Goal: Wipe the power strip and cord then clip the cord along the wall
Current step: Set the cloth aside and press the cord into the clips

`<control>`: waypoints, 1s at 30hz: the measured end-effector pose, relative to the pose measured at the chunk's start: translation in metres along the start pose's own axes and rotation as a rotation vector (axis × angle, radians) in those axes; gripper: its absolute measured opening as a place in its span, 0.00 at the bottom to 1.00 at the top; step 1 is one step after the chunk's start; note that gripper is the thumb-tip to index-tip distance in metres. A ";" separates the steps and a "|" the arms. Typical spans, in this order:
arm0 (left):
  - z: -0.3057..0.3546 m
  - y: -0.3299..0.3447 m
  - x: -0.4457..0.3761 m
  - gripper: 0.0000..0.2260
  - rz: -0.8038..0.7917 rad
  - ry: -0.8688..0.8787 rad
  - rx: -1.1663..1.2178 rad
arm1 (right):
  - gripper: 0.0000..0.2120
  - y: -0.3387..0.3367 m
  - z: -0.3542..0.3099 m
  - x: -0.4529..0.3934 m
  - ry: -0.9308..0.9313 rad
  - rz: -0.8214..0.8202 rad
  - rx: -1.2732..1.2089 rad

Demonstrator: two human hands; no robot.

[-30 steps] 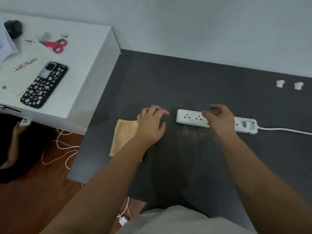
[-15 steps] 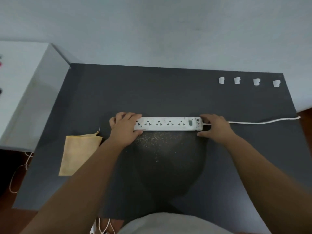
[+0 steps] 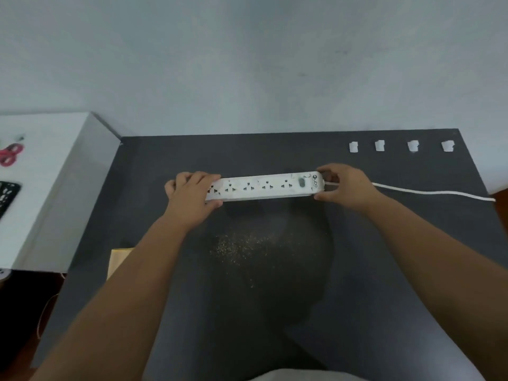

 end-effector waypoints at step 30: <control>-0.112 0.046 -0.153 0.18 0.295 -0.063 0.269 | 0.16 0.034 -0.046 -0.172 0.033 0.304 0.005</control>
Point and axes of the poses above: each hand's wrist, its own x-axis away from the middle knuckle, its own y-axis out of the palm, z = x × y, the point moved 10 cm from there along -x, towards the middle knuckle, and after that the axes turned 11 degrees about y, right-handed, at the moved point
